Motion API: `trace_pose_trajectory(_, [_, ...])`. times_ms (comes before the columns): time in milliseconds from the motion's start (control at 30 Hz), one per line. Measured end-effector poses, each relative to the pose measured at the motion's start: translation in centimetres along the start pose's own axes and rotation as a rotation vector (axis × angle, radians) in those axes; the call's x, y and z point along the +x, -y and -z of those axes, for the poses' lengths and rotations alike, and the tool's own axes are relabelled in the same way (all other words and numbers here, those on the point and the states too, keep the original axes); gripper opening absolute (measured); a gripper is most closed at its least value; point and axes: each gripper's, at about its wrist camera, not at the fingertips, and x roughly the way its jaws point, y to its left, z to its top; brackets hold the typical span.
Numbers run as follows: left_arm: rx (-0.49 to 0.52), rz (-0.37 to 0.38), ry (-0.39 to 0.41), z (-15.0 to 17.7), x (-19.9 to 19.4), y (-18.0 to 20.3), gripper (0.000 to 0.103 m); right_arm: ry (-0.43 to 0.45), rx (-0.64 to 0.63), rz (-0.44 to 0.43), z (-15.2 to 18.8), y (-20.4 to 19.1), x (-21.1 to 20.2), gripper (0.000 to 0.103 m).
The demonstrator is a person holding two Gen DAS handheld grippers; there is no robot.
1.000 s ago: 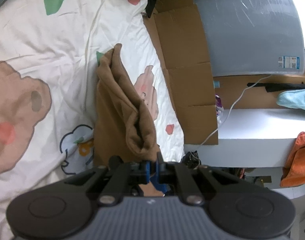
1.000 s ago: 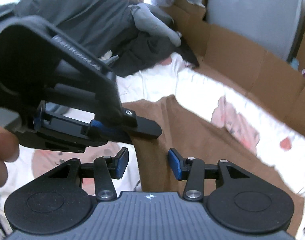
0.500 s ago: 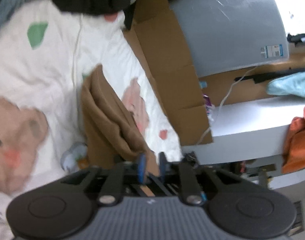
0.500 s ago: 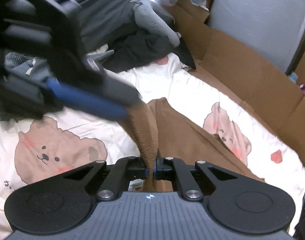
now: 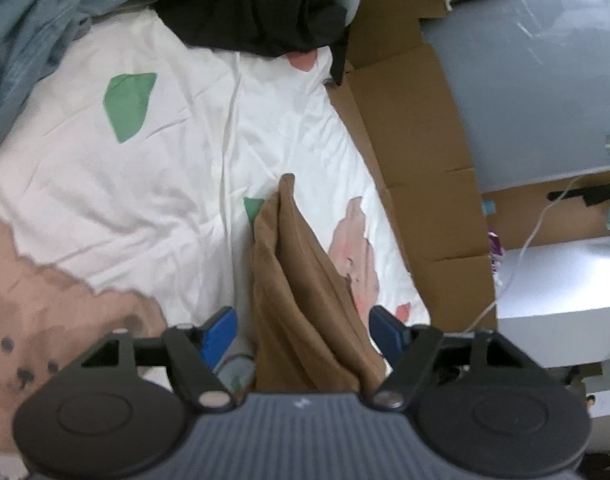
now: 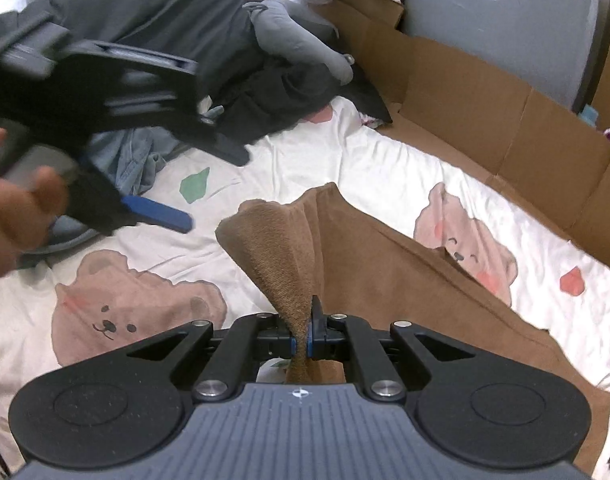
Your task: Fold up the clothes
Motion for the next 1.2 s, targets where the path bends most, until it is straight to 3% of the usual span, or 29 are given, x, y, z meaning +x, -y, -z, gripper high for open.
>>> trace_pose_trajectory(167, [0.004, -0.010, -0.051, -1.7, 4.1, 0.3, 0.077, -0.013, 0.049, -0.038, 0.0, 0.7, 0.2, 0.003])
trace_pose_trajectory(500, [0.037, -0.103, -0.121, -4.1, 11.0, -0.2, 0.076, -0.051, 0.164, -0.119, 0.0, 3.2, 1.1, 0.003])
trace_pose_trajectory(700, [0.050, -0.110, -0.167, -5.5, 14.1, -0.3, 0.069, -0.074, 0.227, -0.185, 0.5, 4.1, 1.9, 0.003])
trace_pose_trajectory(800, [0.059, -0.116, -0.177, -6.0, 15.2, -0.4, 0.050, -0.082, 0.268, -0.202, 0.8, 4.9, 2.3, 0.003])
trace_pose_trajectory(867, [0.068, -0.126, -0.192, -6.0, 15.9, -0.6, 0.021, -0.090, 0.301, -0.214, 1.0, 5.6, 2.5, 0.003])
trace_pose_trajectory(900, [0.069, -0.125, -0.201, -6.0, 16.1, -0.6, 0.016, -0.093, 0.313, -0.217, 1.1, 5.8, 2.6, 0.003])
trace_pose_trajectory(1200, [0.135, -0.124, -0.174, -5.0, 15.0, 2.8, 0.010, -0.114, 0.440, -0.243, 1.7, 8.5, 2.0, 0.003])
